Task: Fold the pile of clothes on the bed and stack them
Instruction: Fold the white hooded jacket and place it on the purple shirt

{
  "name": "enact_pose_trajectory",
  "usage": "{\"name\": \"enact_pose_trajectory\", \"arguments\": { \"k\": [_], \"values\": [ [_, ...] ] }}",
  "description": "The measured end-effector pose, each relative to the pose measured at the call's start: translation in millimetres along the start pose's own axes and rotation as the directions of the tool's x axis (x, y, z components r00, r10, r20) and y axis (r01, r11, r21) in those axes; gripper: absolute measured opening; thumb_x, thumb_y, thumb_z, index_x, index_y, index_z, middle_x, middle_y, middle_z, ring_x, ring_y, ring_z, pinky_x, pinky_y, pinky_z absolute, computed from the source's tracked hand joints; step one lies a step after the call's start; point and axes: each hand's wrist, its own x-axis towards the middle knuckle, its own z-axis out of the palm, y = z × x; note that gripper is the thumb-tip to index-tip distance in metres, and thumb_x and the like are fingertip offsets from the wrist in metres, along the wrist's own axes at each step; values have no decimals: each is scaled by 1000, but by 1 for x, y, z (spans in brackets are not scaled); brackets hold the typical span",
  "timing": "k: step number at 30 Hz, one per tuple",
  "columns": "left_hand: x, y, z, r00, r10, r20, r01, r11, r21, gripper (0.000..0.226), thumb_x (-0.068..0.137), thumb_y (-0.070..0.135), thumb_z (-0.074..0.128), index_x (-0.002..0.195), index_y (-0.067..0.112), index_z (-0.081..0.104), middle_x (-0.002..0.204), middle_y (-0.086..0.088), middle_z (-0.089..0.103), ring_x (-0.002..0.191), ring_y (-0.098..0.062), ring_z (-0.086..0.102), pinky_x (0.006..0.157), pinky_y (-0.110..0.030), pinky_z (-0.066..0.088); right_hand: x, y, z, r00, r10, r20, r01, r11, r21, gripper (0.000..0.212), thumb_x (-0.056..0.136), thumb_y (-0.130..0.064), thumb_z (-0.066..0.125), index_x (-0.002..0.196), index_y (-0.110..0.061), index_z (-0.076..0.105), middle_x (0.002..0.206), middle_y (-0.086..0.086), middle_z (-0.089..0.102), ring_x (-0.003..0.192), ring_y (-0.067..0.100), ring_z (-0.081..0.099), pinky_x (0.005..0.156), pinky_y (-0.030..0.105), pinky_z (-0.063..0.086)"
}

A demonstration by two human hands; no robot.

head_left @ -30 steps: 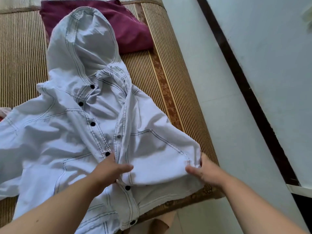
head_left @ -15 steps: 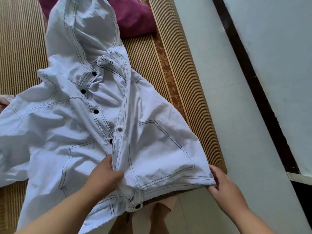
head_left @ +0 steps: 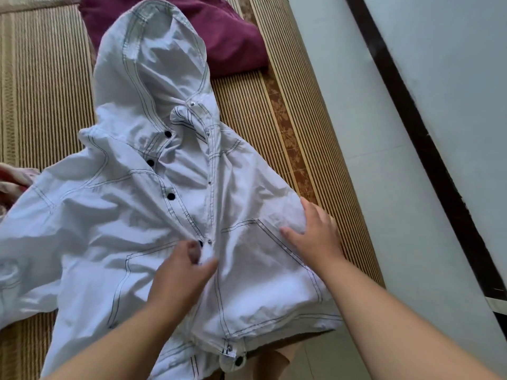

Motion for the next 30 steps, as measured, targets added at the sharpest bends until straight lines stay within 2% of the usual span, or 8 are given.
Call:
{"name": "enact_pose_trajectory", "arguments": {
  "k": [7,10,13,16,20,25,27,30],
  "values": [
    [99,73,-11,991,122,-61,-116,989,91,68,81,48,67,138,22,39,127,-3,57,111,-26,58,86,-37,48,30,-20,1,995,60,85,-48,989,-143,69,88,-47,57,147,-31,25,141,4,31,124,24,30,101,42,35],
    [116,93,-23,996,17,85,-3,986,-164,39,78,29,67,112,10,61,87,-5,67,77,-25,65,62,-28,50,31,-21,1,990,76,122,-44,969,-245,73,89,-44,59,148,-30,20,146,4,26,128,25,28,102,40,34],
    [111,95,-53,886,96,454,346,516,-784,20,75,19,65,87,4,71,70,-8,70,60,-22,67,57,-29,56,28,-21,1,987,80,138,-35,953,-301,78,88,-41,59,150,-32,13,149,3,23,130,27,27,103,40,35],
    [103,61,-83,898,254,359,280,298,-913,35,68,20,67,100,8,74,96,-15,73,83,-28,71,69,-37,57,28,-21,1,992,65,106,-34,962,-272,89,87,-34,59,152,-33,-1,141,3,32,117,23,39,96,37,41],
    [100,7,-101,992,-125,26,122,868,-481,38,66,23,62,103,16,67,100,-17,70,88,-35,66,75,-47,55,30,-24,-1,987,60,152,-35,987,-159,88,83,-22,61,152,-36,7,132,0,44,96,18,51,77,31,43],
    [89,19,-88,904,20,-428,-37,999,-31,54,78,25,70,128,19,51,119,-16,53,114,-34,45,97,-41,34,24,-42,-2,973,-181,145,199,973,-121,48,80,-15,57,124,-33,60,96,-9,57,92,12,55,75,25,44],
    [80,50,-69,918,200,-342,-229,972,-45,49,72,48,67,115,26,56,101,-1,59,98,-24,56,81,-34,39,13,-51,-1,940,-284,191,288,958,7,46,81,-16,57,122,-36,62,95,-13,55,91,7,53,75,17,40],
    [74,87,-32,992,101,77,-104,994,40,82,62,70,61,130,34,34,99,7,58,98,-22,60,72,-31,40,-3,-63,3,793,-390,468,392,915,97,50,79,-22,47,126,-33,61,111,-21,54,108,-1,49,97,13,35]
  ]
}}
